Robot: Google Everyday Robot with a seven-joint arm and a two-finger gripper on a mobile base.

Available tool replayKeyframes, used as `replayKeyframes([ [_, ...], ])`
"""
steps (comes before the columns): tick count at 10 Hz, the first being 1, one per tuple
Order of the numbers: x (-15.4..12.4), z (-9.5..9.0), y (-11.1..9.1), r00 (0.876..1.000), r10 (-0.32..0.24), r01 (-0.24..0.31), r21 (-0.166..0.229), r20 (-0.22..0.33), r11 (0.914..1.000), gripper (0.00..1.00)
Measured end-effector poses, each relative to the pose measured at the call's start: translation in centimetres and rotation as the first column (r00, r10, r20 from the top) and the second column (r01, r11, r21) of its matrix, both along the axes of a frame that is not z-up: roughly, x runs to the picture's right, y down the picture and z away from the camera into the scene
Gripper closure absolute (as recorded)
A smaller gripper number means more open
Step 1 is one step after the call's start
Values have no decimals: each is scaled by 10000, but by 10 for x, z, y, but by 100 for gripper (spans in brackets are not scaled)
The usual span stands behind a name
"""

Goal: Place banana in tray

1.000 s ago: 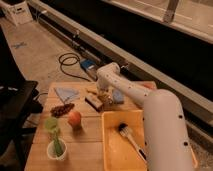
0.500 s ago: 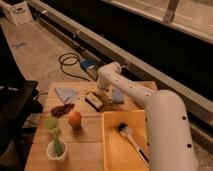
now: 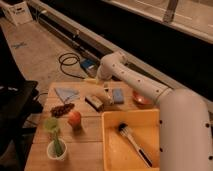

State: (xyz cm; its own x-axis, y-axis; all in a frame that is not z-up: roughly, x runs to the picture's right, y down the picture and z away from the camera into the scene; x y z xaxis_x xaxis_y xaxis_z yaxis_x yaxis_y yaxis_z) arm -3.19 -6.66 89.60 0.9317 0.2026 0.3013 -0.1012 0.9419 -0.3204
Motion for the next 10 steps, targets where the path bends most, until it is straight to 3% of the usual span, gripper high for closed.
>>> replayKeyframes([
  [1,4,-17,-16,10000,-48,49,234,-58,9997,100],
  [3,32,-40,-35,9994,-113,124,345,-342,9993,100],
  [5,86,-67,-45,9963,-173,196,270,-839,9994,100],
  [7,136,-95,-43,9896,-268,272,4,-1416,9996,100],
  [10,199,-145,-18,9726,-449,348,-479,-2280,9982,100],
])
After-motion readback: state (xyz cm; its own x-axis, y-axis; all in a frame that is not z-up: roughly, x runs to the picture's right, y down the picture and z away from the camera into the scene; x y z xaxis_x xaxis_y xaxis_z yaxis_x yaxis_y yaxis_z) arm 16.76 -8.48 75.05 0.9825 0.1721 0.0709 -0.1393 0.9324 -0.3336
